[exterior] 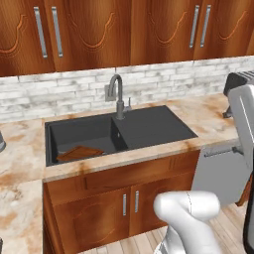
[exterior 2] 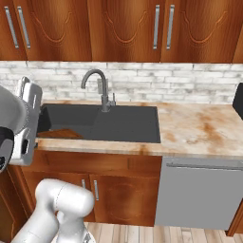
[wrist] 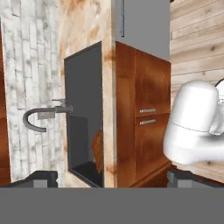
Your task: Move the cutting board and knife to the sink. Then move spray from the cabinet to the counter.
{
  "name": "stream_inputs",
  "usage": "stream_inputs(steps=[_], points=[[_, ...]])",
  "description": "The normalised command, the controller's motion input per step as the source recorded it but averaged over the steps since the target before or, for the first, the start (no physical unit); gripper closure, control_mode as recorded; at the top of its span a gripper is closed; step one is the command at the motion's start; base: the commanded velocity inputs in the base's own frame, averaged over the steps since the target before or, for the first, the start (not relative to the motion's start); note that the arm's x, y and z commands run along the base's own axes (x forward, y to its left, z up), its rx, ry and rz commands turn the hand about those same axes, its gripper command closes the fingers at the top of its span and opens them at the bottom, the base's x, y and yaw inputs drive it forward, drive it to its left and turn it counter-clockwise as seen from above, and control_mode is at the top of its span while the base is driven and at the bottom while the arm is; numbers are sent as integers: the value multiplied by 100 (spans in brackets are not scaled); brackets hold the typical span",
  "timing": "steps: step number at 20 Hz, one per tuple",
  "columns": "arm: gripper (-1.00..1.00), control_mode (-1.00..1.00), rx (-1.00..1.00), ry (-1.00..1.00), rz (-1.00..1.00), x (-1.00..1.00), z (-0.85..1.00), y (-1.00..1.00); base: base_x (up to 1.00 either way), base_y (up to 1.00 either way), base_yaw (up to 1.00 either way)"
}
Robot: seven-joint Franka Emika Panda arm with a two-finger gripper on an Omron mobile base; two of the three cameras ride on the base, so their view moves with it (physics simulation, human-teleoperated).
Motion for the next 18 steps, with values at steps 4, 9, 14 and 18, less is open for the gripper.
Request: stream_inputs(steps=[4,9,14,18], points=[[-100,100,-5,0,7,-13,0,0,-65,0,20],[-100,100,0,0,0,0,0,0,-100,-17,30],[-100,100,0,0,0,0,0,0,-91,-68,16],[-100,100,0,0,0,0,0,0,-11,-100,24]])
